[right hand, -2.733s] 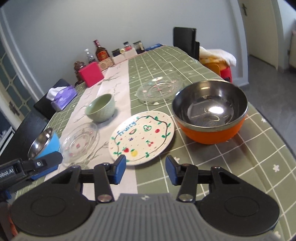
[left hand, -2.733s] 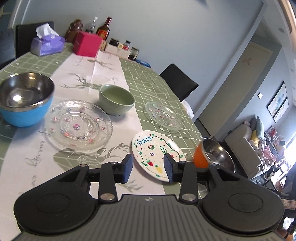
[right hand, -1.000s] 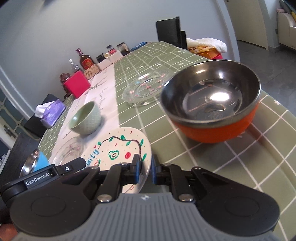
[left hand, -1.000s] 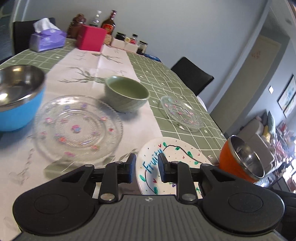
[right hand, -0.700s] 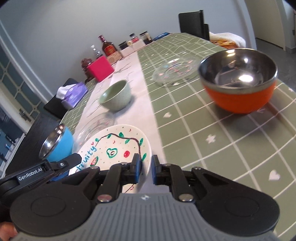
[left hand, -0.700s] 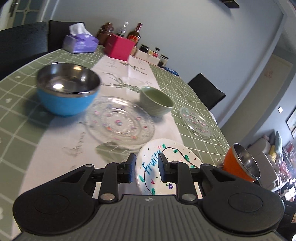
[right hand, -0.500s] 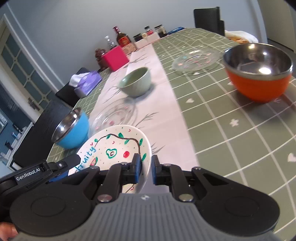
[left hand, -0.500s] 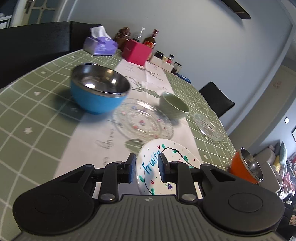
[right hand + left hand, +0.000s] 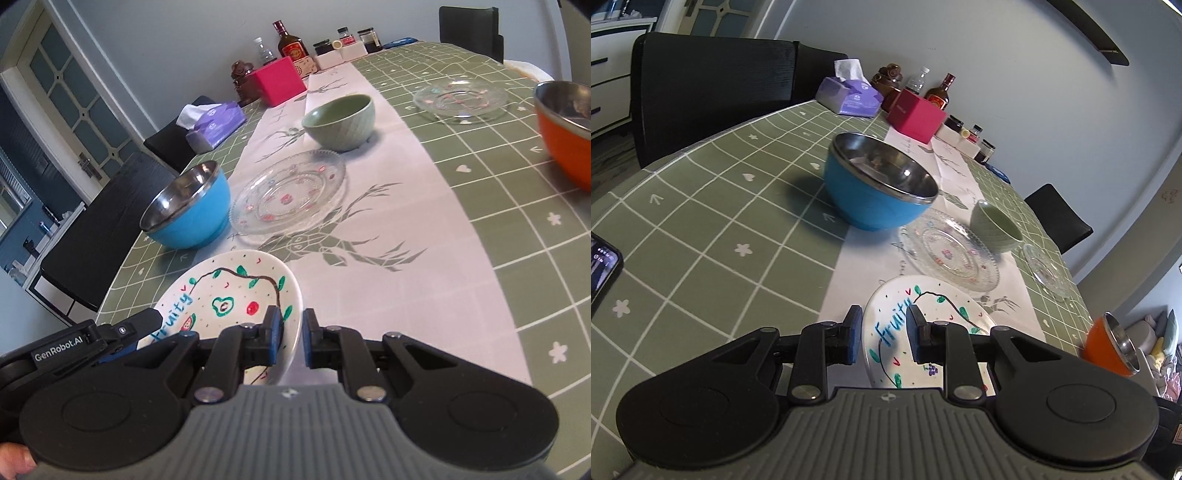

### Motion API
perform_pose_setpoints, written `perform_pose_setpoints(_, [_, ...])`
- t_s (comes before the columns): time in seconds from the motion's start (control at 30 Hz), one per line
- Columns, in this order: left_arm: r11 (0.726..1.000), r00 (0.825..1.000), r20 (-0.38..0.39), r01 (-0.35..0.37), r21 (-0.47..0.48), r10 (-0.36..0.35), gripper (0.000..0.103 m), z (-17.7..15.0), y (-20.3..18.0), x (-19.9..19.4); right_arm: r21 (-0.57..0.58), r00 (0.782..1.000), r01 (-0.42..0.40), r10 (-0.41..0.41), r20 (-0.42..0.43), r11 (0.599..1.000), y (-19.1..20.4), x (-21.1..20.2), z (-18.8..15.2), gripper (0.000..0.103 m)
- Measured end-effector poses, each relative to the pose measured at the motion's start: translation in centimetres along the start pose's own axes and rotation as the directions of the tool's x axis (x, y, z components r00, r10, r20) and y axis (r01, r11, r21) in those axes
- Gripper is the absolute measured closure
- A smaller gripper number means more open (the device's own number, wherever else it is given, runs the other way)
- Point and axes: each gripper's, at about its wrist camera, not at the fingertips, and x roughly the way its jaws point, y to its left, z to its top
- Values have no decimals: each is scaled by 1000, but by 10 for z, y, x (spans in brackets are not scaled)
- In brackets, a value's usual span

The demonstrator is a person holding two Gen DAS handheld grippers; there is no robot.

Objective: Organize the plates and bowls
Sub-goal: 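Carry the 'Fruity' plate toward the blue bowl and lower it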

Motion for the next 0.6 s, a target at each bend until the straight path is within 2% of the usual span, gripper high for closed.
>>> perform_pose_setpoints(0.47, [1000,999,-33,-25,-10,24,75,-12,16,7,-30,999,20,-21,-44,999,5,18,-8,92])
perform_pose_setpoints(0.6, [998,998,-25,-49,44,50,75,-15,10,7,-33,999,18,-20,-44,999,5,16,-9,92])
